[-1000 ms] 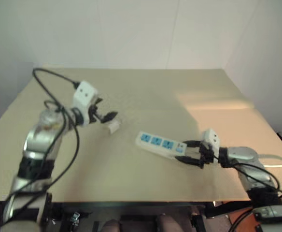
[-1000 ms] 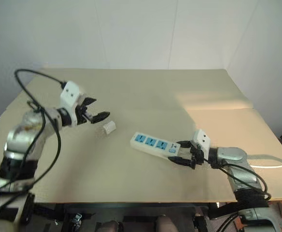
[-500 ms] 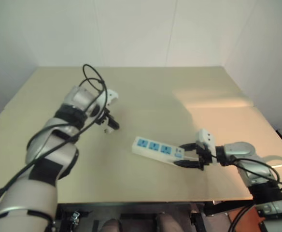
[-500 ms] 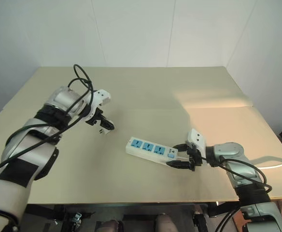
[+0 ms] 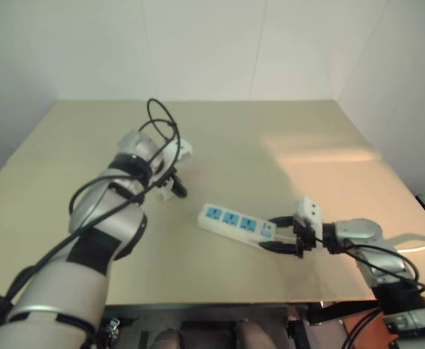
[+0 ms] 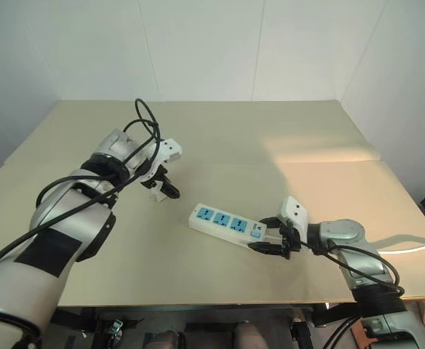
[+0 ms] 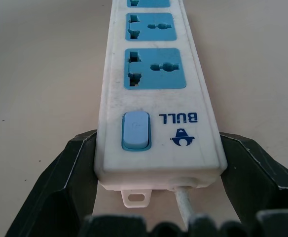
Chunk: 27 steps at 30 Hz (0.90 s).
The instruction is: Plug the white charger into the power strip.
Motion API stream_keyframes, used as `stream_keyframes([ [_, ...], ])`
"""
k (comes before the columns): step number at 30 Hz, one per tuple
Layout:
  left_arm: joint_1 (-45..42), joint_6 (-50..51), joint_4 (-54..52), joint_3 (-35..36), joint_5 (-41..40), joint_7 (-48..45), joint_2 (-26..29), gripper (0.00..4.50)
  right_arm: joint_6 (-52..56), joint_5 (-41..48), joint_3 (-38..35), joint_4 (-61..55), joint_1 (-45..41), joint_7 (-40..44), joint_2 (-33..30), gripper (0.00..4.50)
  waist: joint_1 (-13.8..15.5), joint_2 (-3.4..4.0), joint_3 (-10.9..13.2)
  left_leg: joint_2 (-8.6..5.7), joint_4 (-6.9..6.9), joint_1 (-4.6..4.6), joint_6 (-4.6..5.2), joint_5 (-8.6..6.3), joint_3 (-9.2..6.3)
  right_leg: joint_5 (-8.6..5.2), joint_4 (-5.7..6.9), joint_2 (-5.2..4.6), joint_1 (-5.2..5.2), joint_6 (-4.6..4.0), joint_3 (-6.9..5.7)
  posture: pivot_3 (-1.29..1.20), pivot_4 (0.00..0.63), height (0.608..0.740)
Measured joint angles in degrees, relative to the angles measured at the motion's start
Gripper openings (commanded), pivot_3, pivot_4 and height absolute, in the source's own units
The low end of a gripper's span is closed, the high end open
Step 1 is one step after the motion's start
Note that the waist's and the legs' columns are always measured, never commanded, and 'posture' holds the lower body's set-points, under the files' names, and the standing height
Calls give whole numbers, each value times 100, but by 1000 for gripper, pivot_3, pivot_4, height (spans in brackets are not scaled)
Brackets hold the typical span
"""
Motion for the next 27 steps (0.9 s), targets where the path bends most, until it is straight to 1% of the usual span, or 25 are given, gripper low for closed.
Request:
stream_keyframes([
  [9, -8, -149, 229, 433, 242, 337, -153, 4500, -43, -2, -8, -83, 90, -158, 28, 3446, 5, 0, 0, 0, 7, -2, 1, -1, -2, 1, 2, 0, 2, 1, -1, 0, 150, 740],
  [16, -8, -174, 299, 598, 414, 513, -264, 4500, -47, -2, -9, -164, 155, -251, 29, 3446, 6, -1, 0, 0, 9, -2, 1, -1, -2, 2, 3, 0, 3, 1, -1, 0, 150, 740],
  [18, -8, -229, 310, 640, 456, 606, -294, 4109, -47, -1, -9, -180, 168, -272, 30, 3446, 6, -1, 0, 0, 10, -2, 1, -1, -2, 2, 4, 0, 3, 1, -1, 0, 150, 740],
  [20, -8, -230, 324, 717, 464, 696, -304, 3592, -46, -1, -9, -204, 185, -298, 31, 3446, 5, 0, 0, 0, 10, -1, 1, -1, -3, 3, 5, 0, 3, 0, -1, 0, 150, 740],
  [27, -8, -217, 414, 884, 549, 780, -303, 1300, -41, -1, -7, -232, 206, -365, 37, 3446, 6, 0, 0, -1, 17, -1, 2, -1, -3, 7, 9, 0, 5, -5, -1, 0, 150, 740],
])
